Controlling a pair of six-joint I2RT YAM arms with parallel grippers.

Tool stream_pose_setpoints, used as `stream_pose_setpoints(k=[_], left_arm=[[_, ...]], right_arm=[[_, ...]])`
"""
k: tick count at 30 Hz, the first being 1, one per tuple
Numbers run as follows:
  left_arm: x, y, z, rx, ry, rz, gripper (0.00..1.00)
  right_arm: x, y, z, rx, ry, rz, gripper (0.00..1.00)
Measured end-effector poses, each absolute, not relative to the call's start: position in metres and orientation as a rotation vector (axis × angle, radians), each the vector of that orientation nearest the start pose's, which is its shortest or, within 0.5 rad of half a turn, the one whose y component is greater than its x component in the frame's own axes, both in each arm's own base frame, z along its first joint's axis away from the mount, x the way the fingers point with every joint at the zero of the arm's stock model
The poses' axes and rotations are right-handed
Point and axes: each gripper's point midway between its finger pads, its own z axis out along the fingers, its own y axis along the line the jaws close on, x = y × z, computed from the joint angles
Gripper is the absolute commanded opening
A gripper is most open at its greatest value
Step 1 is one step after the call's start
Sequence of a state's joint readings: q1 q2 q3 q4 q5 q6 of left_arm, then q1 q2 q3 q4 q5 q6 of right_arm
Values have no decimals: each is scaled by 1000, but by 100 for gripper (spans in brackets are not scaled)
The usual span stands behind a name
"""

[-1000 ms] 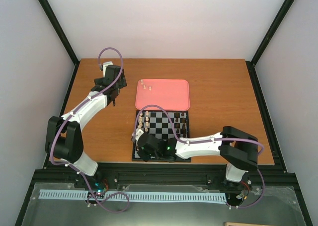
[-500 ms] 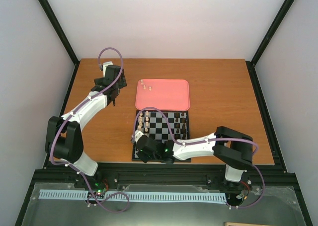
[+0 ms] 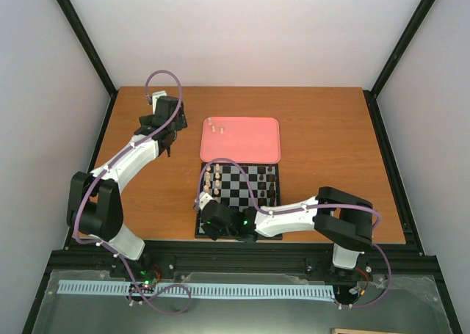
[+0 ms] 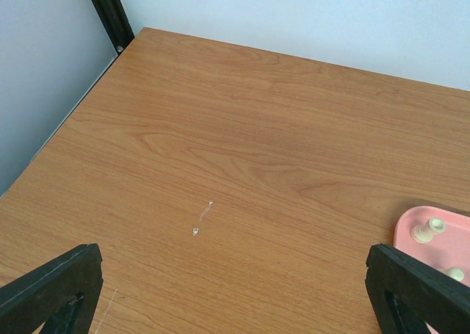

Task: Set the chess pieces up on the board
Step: Place the chess piece on the chessboard, then pick up the chess piece from the storage box.

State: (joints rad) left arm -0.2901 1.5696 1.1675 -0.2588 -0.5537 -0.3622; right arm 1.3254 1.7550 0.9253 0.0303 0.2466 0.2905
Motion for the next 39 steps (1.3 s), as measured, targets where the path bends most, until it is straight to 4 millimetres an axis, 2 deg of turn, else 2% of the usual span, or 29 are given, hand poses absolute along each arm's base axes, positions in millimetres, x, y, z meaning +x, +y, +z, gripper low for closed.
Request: stream_pose_setpoints(k=[6, 15, 22, 25, 27, 33, 36, 39], left_arm=[[450, -40, 202, -369, 2097, 238, 100], [450, -40, 202, -369, 2097, 239, 100], [450, -40, 201, -369, 2097, 239, 100], [450, -40, 201, -369, 2098, 239, 100], [450, -40, 201, -369, 2098, 239, 100], [450, -40, 201, -369, 2098, 239, 100], [450, -40, 202, -369, 2096, 236, 100], [449, -40, 205, -370, 2091, 232, 100]], right_arm=[[149, 422, 60, -1077, 2141, 500, 11], [140, 419, 55, -1123, 2152, 461, 33], [131, 416, 59, -1156, 2132, 422, 39], [130, 413, 74, -1146, 2110, 414, 47], [131, 410, 91, -1126, 2085, 416, 49], [152, 408, 161, -1016, 1981, 398, 52], [178, 408, 185, -940, 1968, 392, 51], [229, 398, 193, -833, 2010, 363, 49]])
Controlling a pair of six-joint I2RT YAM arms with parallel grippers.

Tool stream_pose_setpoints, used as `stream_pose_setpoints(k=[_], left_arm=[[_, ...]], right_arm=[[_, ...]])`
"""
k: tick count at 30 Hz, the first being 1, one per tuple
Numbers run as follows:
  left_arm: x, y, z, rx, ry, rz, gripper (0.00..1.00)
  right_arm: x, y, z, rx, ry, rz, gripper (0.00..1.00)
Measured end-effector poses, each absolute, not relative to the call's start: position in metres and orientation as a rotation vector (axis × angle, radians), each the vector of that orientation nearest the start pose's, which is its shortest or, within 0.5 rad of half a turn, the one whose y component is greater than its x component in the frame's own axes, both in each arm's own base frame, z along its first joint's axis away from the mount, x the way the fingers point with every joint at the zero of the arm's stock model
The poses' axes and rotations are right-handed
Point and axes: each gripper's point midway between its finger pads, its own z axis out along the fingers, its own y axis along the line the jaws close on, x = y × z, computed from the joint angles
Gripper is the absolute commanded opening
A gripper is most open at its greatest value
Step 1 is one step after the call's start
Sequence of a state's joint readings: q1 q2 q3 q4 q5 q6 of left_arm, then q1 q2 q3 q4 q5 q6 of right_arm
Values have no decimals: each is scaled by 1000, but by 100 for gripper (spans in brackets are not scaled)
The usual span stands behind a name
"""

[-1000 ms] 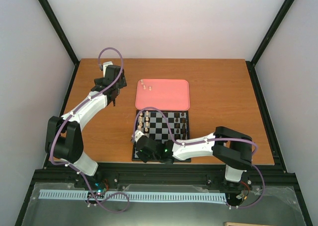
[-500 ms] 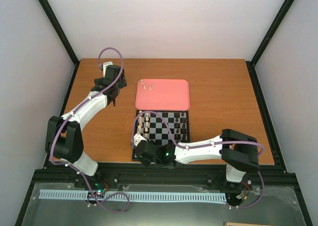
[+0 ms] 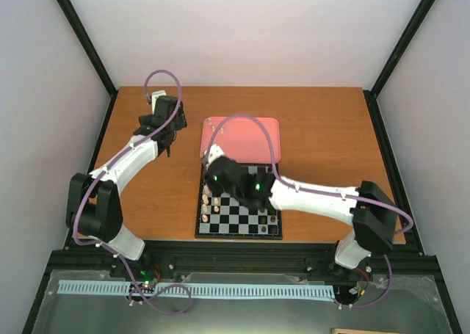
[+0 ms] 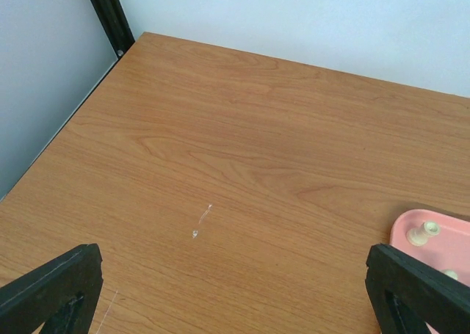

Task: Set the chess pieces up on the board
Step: Pick up the chess piece from the storage box.

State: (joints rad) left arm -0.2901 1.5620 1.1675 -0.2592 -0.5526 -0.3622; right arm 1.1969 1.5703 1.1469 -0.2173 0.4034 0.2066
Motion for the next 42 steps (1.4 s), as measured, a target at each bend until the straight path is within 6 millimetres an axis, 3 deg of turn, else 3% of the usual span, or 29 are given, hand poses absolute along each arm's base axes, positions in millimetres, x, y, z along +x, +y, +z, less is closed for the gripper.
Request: stream_pose_setpoints(k=[5, 9, 12, 18, 23, 30, 42], left_arm=[[447, -40, 215, -374, 2070, 214, 100], [445, -40, 221, -377, 2056, 206, 100], [445, -40, 221, -376, 2057, 205, 100], [445, -40, 221, -375, 2059, 203, 100], [447, -40, 215, -372, 2070, 211, 100], [447, -40, 213, -372, 2075, 215, 100], [450, -41, 198, -366, 2104, 237, 100]], right_arm=[[321, 382, 178, -699, 2100, 281, 42], [378, 382, 155, -665, 2154, 226, 40], [416, 384, 133, -663, 2190, 224, 39], [466, 377, 106, -652, 2243, 223, 37], [491, 377, 87, -664, 2270, 239, 36], [503, 393, 67, -715, 2295, 286, 36], [520, 391, 63, -707, 2298, 272, 37]])
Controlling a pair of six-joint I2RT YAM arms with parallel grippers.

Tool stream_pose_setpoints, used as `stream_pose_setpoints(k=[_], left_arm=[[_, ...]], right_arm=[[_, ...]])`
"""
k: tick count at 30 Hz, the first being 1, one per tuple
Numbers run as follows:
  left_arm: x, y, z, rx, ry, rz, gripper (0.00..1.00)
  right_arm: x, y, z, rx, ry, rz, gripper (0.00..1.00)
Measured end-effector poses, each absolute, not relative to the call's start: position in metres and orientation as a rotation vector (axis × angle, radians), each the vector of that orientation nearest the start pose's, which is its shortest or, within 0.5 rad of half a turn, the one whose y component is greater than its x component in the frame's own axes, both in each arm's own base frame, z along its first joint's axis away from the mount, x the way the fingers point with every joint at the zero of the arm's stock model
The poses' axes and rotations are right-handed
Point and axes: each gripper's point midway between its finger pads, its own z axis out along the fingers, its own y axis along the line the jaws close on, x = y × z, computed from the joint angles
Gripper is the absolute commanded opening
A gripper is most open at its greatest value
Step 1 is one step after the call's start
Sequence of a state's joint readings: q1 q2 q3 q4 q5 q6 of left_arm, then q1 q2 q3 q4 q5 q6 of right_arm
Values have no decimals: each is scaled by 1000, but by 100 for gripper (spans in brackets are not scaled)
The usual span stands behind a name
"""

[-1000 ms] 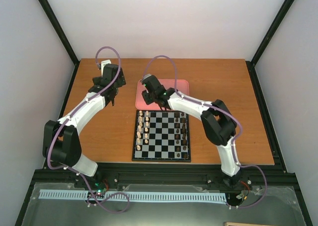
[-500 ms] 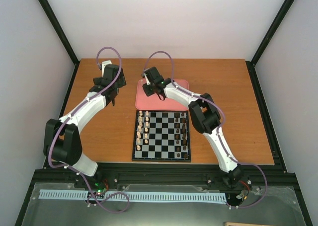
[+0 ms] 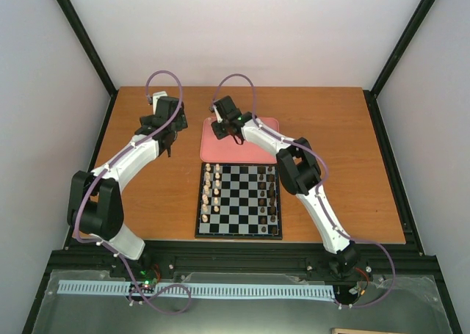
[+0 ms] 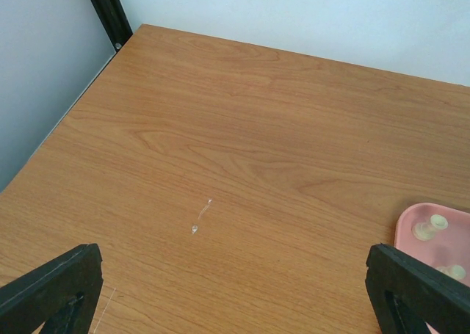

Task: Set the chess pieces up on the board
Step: Pick up the chess piece from the storage box.

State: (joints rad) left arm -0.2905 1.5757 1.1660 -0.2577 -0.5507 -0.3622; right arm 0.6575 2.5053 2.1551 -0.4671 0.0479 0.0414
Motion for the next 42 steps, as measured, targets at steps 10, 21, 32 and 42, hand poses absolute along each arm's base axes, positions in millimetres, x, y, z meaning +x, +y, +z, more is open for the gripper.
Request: stream_pose_setpoints(k=[10, 21, 32, 42], left_arm=[[450, -40, 198, -367, 2103, 241, 100], [451, -40, 197, -367, 2106, 243, 100], [451, -40, 197, -368, 2105, 245, 100], [451, -39, 198, -370, 2103, 250, 100]], right_arm=[[524, 384, 41, -708, 2346, 248, 36], [534, 385, 51, -697, 2325, 259, 24], [535, 378, 43, -703, 2353, 256, 11], [532, 379, 44, -712, 2352, 281, 3]])
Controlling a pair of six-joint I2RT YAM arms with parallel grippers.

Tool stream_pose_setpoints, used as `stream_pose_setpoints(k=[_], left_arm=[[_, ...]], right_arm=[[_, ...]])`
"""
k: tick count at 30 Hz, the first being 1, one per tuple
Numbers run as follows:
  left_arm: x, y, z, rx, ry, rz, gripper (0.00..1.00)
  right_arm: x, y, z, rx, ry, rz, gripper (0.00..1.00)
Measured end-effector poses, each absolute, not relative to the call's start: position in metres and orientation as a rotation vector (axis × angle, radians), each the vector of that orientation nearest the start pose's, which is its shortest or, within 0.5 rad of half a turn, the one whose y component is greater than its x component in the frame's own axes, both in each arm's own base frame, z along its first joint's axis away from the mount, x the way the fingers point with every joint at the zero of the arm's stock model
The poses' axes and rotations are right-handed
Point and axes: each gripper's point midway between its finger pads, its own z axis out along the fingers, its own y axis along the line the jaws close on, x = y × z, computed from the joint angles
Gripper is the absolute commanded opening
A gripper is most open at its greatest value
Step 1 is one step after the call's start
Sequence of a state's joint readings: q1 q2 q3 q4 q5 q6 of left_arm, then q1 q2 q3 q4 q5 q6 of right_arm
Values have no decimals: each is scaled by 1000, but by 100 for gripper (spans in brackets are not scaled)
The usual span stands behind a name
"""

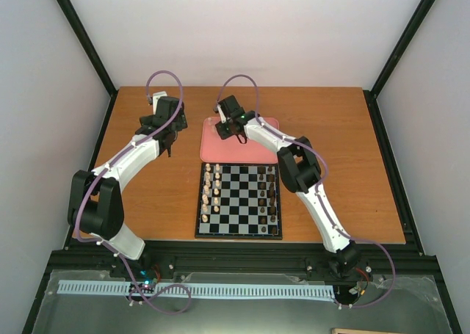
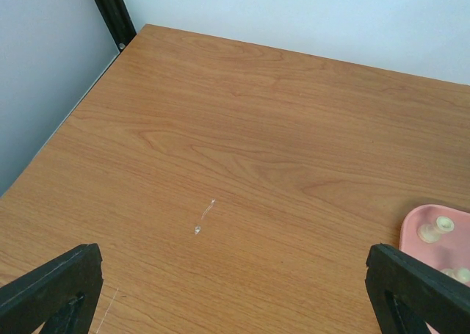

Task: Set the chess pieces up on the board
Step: Pick up the chess piece from the storage box, then place the chess piece on the chessboard.

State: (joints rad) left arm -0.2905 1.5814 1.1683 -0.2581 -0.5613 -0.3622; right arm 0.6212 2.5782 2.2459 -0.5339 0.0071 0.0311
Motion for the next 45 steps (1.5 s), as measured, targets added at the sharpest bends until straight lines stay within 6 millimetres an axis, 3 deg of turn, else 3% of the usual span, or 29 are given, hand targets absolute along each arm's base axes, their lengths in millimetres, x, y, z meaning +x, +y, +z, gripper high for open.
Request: stream_pose_setpoints(k=[4, 6, 10, 13, 17, 21, 25, 31, 36, 39, 45], left_arm=[[451, -39, 198, -370, 2103, 250, 100], [451, -39, 198, -370, 2103, 251, 100], [451, -39, 198, -370, 2103, 252, 100], [451, -39, 198, -371, 2102, 254, 100], [451, -39, 198, -371, 2103, 255, 100], [451, -39, 198, -370, 2103, 255, 100], [451, -40, 197, -365, 2106, 246, 100], [451, -41, 197, -362, 2109, 239, 100], [451, -41, 197, -362, 2109, 238, 100], [451, -41, 197, -362, 2109, 238, 100], [451, -41, 197, -363, 2109, 240, 100]], right_arm=[[509, 368, 50, -728, 2384, 277, 3], [496, 362, 66, -731, 2381, 274, 3], [460, 361, 119, -742, 2301, 308, 3], [419, 367, 161, -758, 2219, 375, 3], [361, 374, 191, -798, 2143, 429, 3], [310, 382, 185, -872, 2134, 432, 3], [262, 390, 163, -962, 2158, 440, 3], [196, 387, 129, -1054, 2208, 454, 3], [171, 379, 109, -1056, 2233, 492, 3], [168, 377, 100, -1042, 2246, 501, 3], [167, 389, 101, -1022, 2231, 573, 3]])
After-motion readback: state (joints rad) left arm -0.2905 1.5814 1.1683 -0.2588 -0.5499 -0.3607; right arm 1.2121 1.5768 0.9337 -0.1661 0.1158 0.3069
